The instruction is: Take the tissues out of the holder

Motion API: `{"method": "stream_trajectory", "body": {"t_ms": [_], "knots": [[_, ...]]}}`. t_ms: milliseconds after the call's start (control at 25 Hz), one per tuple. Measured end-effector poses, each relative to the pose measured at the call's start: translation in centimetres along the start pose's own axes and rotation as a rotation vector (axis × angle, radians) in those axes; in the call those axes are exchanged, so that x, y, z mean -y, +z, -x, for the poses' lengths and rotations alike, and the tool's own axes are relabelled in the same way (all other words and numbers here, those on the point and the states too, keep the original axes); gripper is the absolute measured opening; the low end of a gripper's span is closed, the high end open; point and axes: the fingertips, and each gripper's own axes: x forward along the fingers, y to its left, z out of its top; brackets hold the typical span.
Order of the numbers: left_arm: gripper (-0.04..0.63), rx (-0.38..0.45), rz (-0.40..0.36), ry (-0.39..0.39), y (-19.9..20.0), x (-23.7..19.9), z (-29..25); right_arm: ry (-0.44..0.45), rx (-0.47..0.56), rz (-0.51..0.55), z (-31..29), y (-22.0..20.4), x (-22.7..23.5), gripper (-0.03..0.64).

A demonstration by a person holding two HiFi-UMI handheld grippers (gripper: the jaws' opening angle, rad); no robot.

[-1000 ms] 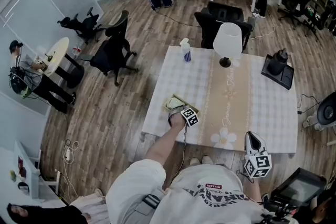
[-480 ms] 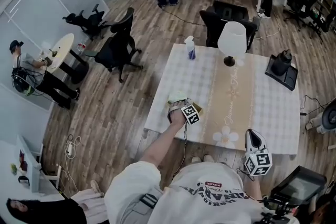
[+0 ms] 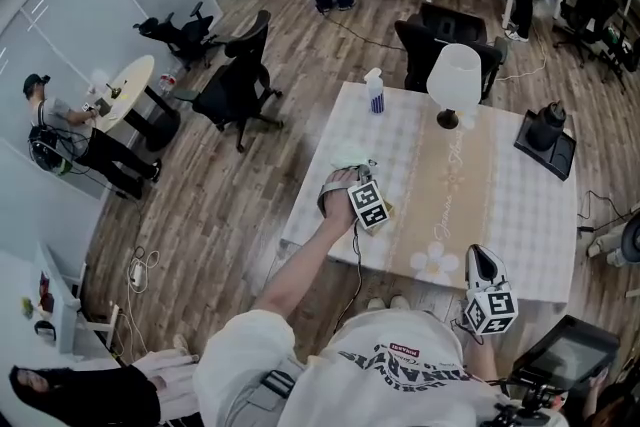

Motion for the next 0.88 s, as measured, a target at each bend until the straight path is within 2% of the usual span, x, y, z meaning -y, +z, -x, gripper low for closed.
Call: {"method": "stream_trajectory", "body": {"t_ms": [280, 480, 720, 880], "knots": [[0.021, 0.084, -0.018, 0.049, 3.7, -4.8, 7.4, 0.014, 0.011, -0.016, -0.2, 0.1, -0.3, 0.011], [0.021, 0.120, -0.039, 0.045, 5.7, -6.3, 11.6, 0.024, 0.012, -0.021, -0.1, 0.2, -0.4, 0.011], [0.021, 0.183, -0.029, 0.088, 7.5, -8.1, 14.9, 0.023, 0.018, -0.022, -0.4, 0.3, -0.4, 0.011], [0.021, 0.187, -0.036, 0.088, 7.7, -8.1, 15.1, 0.021, 0.020, -0.022, -0.5, 0.3, -0.5, 0.011]]}}
